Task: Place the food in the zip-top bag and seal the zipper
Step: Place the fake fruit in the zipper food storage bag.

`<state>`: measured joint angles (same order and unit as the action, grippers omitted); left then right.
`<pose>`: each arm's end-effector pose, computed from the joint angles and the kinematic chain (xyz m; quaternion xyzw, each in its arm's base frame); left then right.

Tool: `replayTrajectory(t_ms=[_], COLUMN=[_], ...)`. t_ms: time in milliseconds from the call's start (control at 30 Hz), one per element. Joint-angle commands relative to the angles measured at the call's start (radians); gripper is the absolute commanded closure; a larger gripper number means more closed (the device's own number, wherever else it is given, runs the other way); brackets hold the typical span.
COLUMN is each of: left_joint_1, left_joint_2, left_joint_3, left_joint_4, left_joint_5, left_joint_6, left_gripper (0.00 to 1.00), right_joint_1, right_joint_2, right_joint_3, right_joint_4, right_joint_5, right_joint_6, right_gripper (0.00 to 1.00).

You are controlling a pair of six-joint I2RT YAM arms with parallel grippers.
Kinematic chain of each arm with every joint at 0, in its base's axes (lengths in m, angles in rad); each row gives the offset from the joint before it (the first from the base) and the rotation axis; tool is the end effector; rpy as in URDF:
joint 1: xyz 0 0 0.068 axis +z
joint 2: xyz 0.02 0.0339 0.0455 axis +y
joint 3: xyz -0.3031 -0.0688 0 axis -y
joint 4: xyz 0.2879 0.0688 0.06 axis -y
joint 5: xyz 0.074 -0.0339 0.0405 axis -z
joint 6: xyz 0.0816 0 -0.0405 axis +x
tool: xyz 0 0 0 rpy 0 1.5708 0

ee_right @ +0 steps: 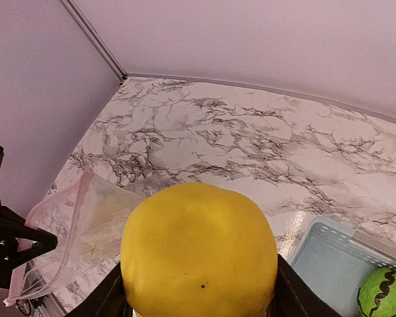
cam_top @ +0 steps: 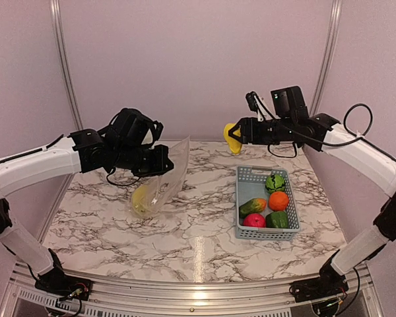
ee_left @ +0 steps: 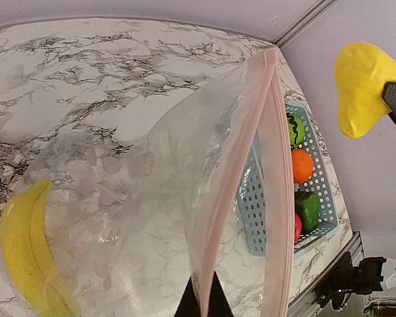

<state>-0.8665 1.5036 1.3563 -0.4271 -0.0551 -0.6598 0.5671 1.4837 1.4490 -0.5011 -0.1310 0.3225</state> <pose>0.2778 -0.3200 0.3485 0.0775 0.8748 -0.3127 0.3619 0.3457 0.2328 0.3863 -0.1379 0.8568 0.2638 0.4211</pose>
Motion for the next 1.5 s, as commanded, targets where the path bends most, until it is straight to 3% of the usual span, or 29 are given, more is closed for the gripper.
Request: replayTrajectory(t_ms=[0,333,567,900,1467], left_joint_1=[0.003,0.003,0.002,0.003,0.012], left_joint_2=[0.04,0.1,0.101,0.07,0.044], left_joint_3=[0.045,0.125,0.159,0.152,0.121], left_joint_4=[0.037,0.099,0.147,0.194,0.249], left_joint_5=[0.025,0.051,0.086,0.102,0.06], left_joint_6=[-0.015,-0.068,-0.112,-0.162,-0.25], left_gripper=[1.0,1.0,1.0,1.0,1.0], right_joint_1=[0.048,0.122,0.172,0.209,0.341], right_joint_2=[0.01,0.041,0.096,0.106,0.096], right_joint_3=[0.073,0.121,0.122,0.083,0.156], right_joint_4=[0.107,0.371,0.431,0.421,0.188], right_joint_5=[-0.172,-0.283,-0.287,-0.248,0.003], right_joint_6=[0.114,0.244,0.262,0.227,-0.019], right_gripper=[0.58,0.59,0.59,0.59,0.58])
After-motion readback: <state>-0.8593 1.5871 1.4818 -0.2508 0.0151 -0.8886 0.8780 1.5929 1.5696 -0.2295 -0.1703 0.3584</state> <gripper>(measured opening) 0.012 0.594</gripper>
